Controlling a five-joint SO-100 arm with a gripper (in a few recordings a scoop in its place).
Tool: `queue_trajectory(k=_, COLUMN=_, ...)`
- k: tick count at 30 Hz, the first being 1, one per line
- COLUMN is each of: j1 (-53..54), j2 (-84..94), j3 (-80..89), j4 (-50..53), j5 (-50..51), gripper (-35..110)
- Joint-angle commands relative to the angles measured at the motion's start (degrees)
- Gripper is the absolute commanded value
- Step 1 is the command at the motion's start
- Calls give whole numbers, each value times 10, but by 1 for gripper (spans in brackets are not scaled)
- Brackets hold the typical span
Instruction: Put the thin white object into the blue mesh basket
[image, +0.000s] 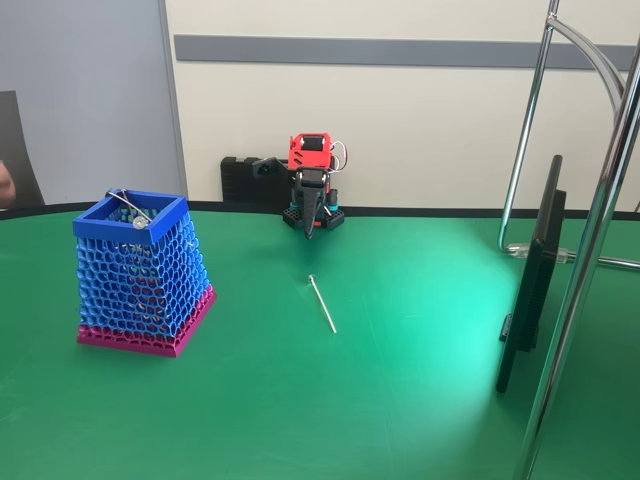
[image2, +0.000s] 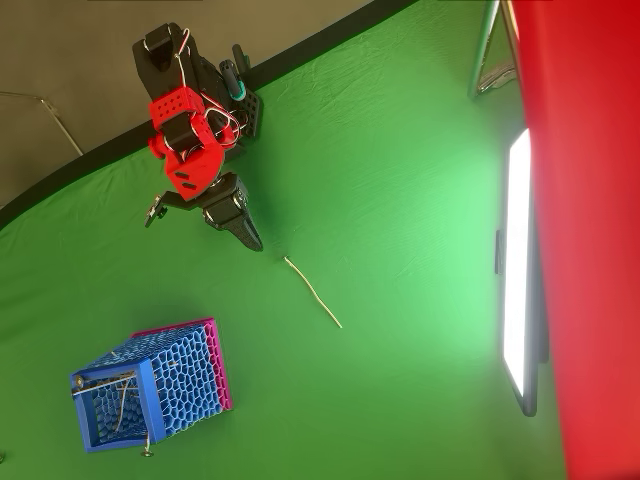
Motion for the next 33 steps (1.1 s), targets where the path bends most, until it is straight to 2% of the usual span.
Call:
queue_trajectory(k=1, j1=-4, j2=4, j3=4, j4=1, j5=-3, gripper=1)
queue_trajectory(k=14, j1=-5, j2=-17, j3=1, j4=-17, j5=-4, gripper=1)
queue_trajectory(k=21, j1=8, j2=-184, j3=-70, j4=-119, j5=-29, gripper=1)
queue_trajectory(k=33, j1=2, j2=-424, j3=-256, j4=-115, j5=-40, gripper=1)
